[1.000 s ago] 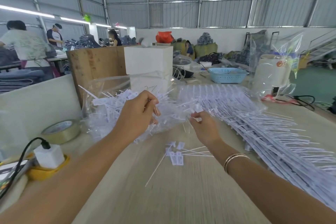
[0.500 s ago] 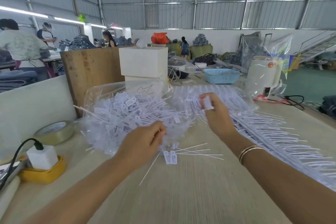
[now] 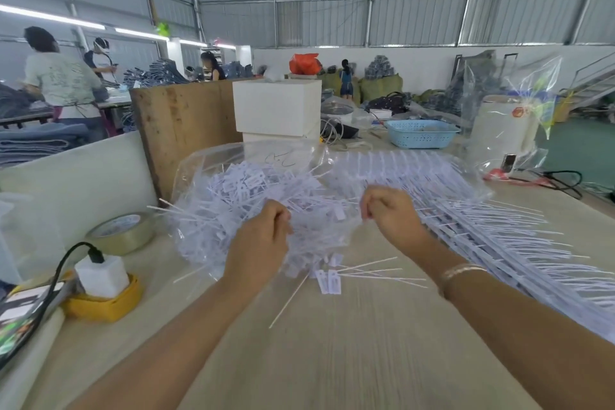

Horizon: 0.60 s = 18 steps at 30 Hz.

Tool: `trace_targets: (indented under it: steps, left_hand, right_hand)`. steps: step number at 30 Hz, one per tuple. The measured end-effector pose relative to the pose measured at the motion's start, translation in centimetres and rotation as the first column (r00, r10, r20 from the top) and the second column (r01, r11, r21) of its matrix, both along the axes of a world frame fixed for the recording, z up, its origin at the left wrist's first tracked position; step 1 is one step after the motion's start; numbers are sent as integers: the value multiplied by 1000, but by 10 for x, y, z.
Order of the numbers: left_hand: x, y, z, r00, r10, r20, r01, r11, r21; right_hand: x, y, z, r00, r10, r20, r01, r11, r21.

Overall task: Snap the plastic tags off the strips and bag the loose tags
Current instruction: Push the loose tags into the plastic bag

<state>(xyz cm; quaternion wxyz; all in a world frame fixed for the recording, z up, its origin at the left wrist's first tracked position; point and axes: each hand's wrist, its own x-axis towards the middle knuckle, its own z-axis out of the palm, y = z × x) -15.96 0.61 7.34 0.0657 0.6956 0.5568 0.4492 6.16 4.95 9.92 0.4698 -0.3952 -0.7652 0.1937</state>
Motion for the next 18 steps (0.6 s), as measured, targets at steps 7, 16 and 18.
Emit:
trace_targets:
  steps: [7,16,18]
  left_hand:
    - [10,11,24,973,-31,229,17,998,62]
    - [-2,14,44,975,-13,221,-8,995,95]
    - [-1,13,41,976,-20,216,1,996,88]
  right_hand:
    - [5,-3,-61,521,70,851,108,983,-147]
    - [23,-1,-55,256,-42,966,307,951,-40]
    - [32,-10,-55,363,-45,931,343,935,-88]
